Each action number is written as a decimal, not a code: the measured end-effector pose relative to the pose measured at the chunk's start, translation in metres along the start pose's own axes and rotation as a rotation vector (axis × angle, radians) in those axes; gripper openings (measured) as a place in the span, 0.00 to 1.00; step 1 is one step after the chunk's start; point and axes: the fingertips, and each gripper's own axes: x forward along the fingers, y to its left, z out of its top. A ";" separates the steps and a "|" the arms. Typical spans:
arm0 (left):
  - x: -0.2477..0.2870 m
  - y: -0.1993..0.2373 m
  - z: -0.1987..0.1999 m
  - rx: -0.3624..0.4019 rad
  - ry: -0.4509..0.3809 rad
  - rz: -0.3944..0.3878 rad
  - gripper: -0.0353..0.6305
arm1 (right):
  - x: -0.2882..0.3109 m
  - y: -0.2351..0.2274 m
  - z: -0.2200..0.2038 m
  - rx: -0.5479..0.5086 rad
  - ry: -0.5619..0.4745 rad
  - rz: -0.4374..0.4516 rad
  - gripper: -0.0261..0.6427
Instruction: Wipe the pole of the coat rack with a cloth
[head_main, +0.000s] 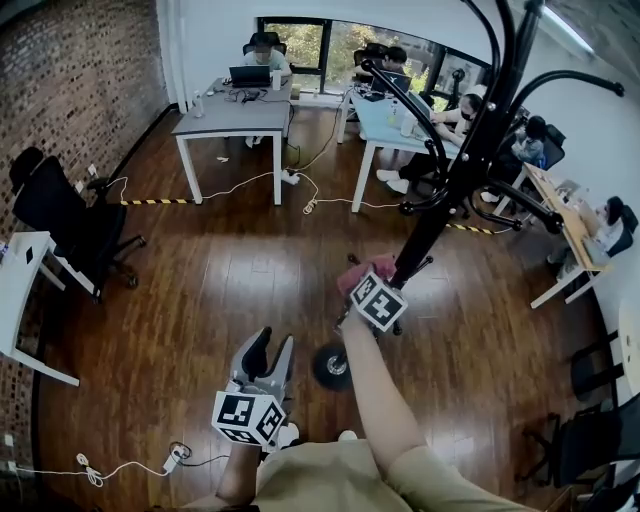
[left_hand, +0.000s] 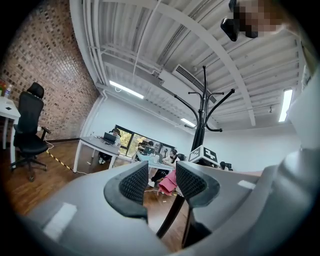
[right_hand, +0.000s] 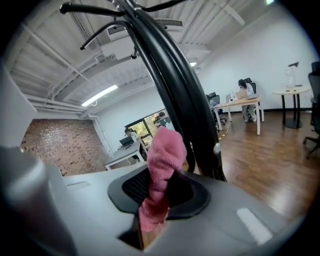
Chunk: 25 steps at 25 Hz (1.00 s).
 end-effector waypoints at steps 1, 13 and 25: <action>-0.003 0.005 -0.001 -0.003 -0.002 0.007 0.30 | 0.005 -0.006 -0.008 -0.005 0.017 -0.020 0.14; -0.024 0.044 -0.001 -0.031 0.007 0.075 0.29 | -0.009 0.103 -0.080 -0.145 0.142 0.538 0.14; 0.011 0.026 -0.003 0.007 0.015 0.045 0.29 | -0.149 -0.052 0.035 -0.344 -0.178 0.656 0.14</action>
